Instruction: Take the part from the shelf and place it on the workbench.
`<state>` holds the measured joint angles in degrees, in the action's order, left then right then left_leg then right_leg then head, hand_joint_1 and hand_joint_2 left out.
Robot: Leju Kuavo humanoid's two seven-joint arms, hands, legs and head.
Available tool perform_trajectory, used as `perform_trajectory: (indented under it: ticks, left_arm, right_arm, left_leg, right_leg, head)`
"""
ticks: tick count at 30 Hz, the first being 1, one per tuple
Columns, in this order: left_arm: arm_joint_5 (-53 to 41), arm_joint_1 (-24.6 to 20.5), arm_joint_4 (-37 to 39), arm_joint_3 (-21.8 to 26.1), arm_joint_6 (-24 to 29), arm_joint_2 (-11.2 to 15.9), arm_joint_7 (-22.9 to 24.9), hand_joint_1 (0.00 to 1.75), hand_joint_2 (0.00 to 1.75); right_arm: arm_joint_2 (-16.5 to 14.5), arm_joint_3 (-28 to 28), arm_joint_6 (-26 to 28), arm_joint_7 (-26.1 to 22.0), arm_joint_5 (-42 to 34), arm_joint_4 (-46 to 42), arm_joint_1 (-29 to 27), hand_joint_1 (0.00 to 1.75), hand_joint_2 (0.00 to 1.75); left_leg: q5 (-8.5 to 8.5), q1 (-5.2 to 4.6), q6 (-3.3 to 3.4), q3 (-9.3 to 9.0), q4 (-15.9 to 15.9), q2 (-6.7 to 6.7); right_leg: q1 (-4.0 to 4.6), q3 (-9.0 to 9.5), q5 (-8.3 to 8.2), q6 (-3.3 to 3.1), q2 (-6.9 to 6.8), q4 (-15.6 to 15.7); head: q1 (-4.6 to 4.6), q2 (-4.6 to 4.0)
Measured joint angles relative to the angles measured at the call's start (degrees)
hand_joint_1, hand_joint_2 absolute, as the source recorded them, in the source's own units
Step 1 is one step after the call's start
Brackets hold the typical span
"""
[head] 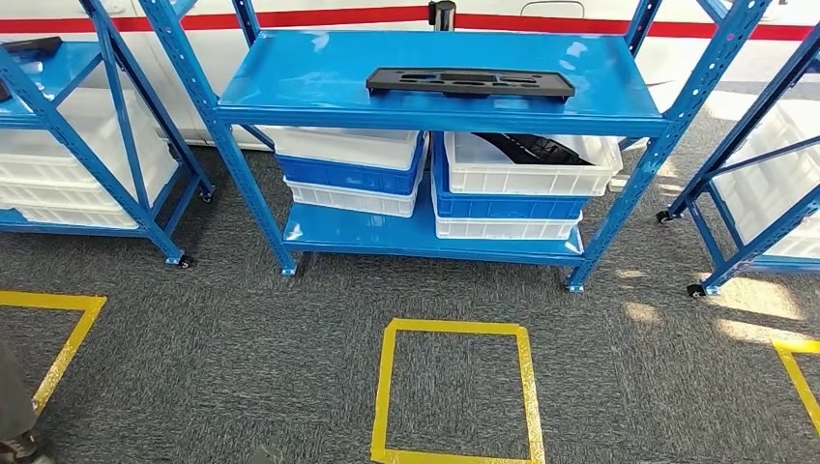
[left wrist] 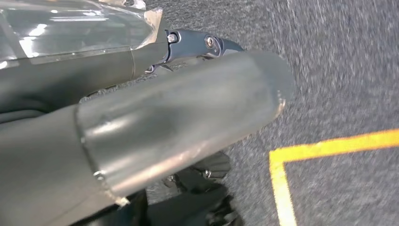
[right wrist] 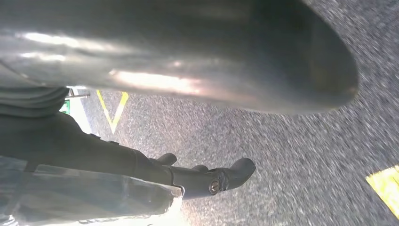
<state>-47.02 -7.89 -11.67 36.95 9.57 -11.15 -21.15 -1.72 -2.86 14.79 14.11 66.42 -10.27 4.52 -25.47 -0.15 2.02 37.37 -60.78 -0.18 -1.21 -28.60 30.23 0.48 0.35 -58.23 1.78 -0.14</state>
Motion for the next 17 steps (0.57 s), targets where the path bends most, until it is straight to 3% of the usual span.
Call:
perform_trajectory:
  ticks: [2,5,6,8,10,11,12,14,15,17]
  left_arm:
    - [0.7,0.2,0.0,0.3,0.3,0.2,0.0,0.0,0.0]
    - [1.1,0.6,0.0,0.6,0.4,0.2,-0.4,0.0,0.0]
    - [1.1,0.7,0.0,0.7,0.4,0.2,-0.6,0.0,0.0]
    - [1.0,0.7,0.0,0.7,0.4,0.2,-0.9,0.0,0.0]
    - [0.9,0.9,0.0,0.8,0.4,0.3,-1.0,0.0,0.0]
    - [0.8,1.0,0.0,0.8,0.3,0.3,-1.0,0.0,0.0]
    - [0.8,1.1,0.0,0.8,0.3,0.4,-1.0,0.0,0.0]
    - [0.8,1.2,0.0,0.8,0.2,0.4,-1.1,0.0,0.0]
    - [0.8,1.2,0.0,0.8,0.2,0.4,-1.2,0.0,0.0]
    - [0.9,1.2,0.0,0.8,0.2,0.4,-1.3,0.0,0.0]
  right_arm:
    - [0.0,-0.1,0.1,-0.2,0.0,0.0,0.0,0.0,0.0]
    - [0.1,-0.2,0.1,-0.4,0.2,0.0,0.1,0.0,0.0]
    - [0.2,-0.3,0.1,-0.4,0.3,0.0,0.1,0.0,0.0]
    - [0.3,-0.3,0.0,-0.5,0.4,0.0,0.1,0.0,0.0]
    - [0.3,-0.3,-0.2,-0.5,0.6,0.0,0.0,0.0,0.0]
    - [0.3,-0.3,-0.3,-0.5,0.6,0.0,0.0,0.0,0.0]
    - [0.4,-0.3,-0.4,-0.5,0.7,0.0,-0.1,0.0,0.0]
    - [0.5,-0.3,-0.4,-0.5,0.8,0.0,0.0,0.0,0.0]
    - [0.5,-0.3,-0.4,-0.5,0.9,0.0,0.1,0.0,0.0]
    - [0.5,-0.3,-0.4,-0.5,0.9,0.0,0.2,0.0,0.0]
  left_leg:
    - [-0.11,-0.48,0.59,-0.39,0.8,-0.08]
    - [1.0,-0.28,1.27,-1.92,2.3,-0.1]
    - [1.05,-0.19,1.59,-2.45,2.8,-0.04]
    - [0.65,-0.26,2.19,-3.14,3.1,0.01]
    - [0.03,-0.42,2.4,-3.74,3.1,-0.16]
    - [-0.29,-0.46,2.38,-4.11,3.1,-0.29]
    - [-0.63,-0.47,2.29,-4.57,3.1,-0.45]
    - [-1.42,-0.62,1.9,-5.39,3.0,-0.65]
    - [-1.88,-0.78,1.63,-5.67,2.9,-0.72]
    - [-2.5,-1.04,1.23,-5.91,2.7,-0.77]
  right_leg:
    - [0.21,0.03,0.5,0.63,0.08,0.2]
    - [0.73,0.06,1.69,1.39,-0.12,-0.4]
    - [0.78,-0.86,2.7,1.32,-0.2,-2.6]
    - [0.65,-5.0,5.38,0.99,-0.26,-10.1]
    - [0.61,-9.01,6.29,1.33,-0.26,-15.6]
    - [0.6,-9.6,5.32,1.84,-0.26,-15.3]
    - [0.58,-9.13,3.51,2.44,-0.27,-12.8]
    - [0.57,-6.47,-0.79,3.24,-0.31,-5.0]
    - [0.58,-5.28,-2.24,3.01,-0.33,-2.1]
    - [0.71,-4.4,-3.18,2.12,-0.36,-0.1]
  head:
    - [0.02,0.0]
    - [-0.06,0.01]
    - [-0.13,0.01]
    - [-0.26,0.01]
    - [-0.28,0.01]
    - [-0.28,0.01]
    - [-0.31,0.01]
    - [-0.35,0.01]
    - [-0.39,0.01]
    - [-0.37,0.01]
